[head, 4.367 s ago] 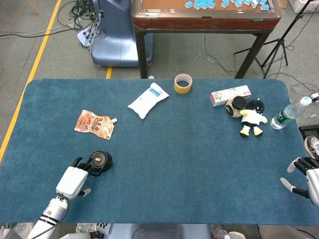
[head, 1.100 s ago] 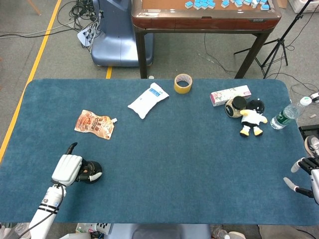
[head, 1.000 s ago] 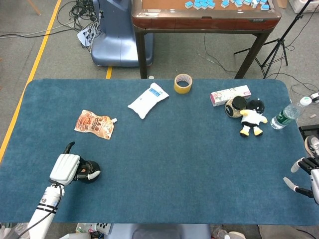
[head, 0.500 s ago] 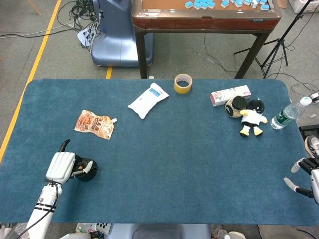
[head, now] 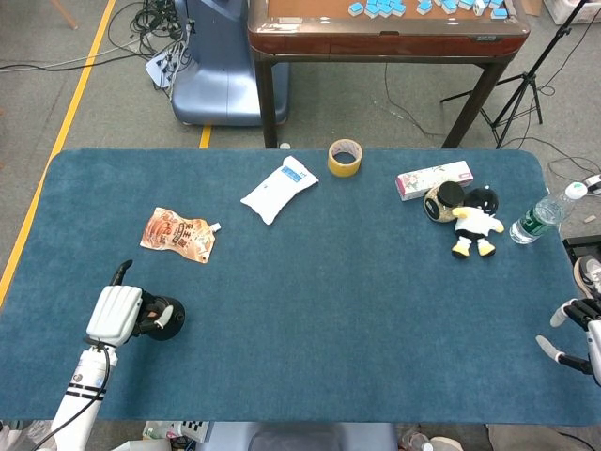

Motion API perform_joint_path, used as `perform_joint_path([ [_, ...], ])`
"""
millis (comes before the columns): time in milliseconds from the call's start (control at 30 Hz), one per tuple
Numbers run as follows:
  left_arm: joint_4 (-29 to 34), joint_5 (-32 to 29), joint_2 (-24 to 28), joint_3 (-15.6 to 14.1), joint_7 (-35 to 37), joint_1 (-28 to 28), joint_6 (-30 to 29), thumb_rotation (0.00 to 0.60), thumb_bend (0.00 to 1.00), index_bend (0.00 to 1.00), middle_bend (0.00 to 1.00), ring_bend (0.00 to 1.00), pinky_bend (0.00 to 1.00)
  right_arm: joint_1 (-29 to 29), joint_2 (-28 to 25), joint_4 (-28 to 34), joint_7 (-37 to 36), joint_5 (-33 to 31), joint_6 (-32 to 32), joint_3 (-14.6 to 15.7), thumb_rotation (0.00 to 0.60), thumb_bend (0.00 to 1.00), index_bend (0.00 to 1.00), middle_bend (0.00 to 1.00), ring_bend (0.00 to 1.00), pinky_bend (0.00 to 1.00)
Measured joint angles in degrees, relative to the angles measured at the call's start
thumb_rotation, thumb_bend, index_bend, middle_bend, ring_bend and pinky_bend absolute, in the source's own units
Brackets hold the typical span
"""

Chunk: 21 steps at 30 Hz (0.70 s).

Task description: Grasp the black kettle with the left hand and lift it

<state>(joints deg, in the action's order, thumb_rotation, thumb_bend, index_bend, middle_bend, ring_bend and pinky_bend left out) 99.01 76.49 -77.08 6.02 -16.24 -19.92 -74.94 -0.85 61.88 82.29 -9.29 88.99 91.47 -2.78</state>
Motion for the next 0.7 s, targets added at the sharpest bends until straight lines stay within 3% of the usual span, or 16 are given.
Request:
perform_joint_path([
  [67,-0.14,0.03,-0.02,0.00,-0.29,-0.06,0.03,0.495,0.31,1.00,1.00,0.95,0.14,0.00,-0.04,0.02,0.02,-0.01,-0.05,0.01,0.600,0.18,0.56,0.49,0.36,0.38],
  [167,-0.40,0.16,-0.08,-0.01,-0.81,-0.17,0.04,0.525,0.32,1.00,1.00,0.95,0.20,0.01,-0.09,0.10,0.03,-0.04,-0.08,-0.02,0.600,0.18,0.56,0.49,0.36,0.38],
  [467,-0.50,0.16,-0.20,-0.06,-1.88,-0.42,0.24,0.536,0.32,1.00,1.00,0.95,0.33,0.06,-0.13,0.22,0.10,-0.20,-0.37,-0.04,0.600,0.18,0.57,0.49,0.35,0.38],
  [700,-0.48,-0.01,-0.17,0.03,-2.17,-0.45,0.17,0.559,0.32,1.00,1.00,0.95,0.35,0.08,-0.14,0.38,0.20,-0.22,-0.42,-0.07,0.600,0.18,0.56,0.49,0.35,0.38],
])
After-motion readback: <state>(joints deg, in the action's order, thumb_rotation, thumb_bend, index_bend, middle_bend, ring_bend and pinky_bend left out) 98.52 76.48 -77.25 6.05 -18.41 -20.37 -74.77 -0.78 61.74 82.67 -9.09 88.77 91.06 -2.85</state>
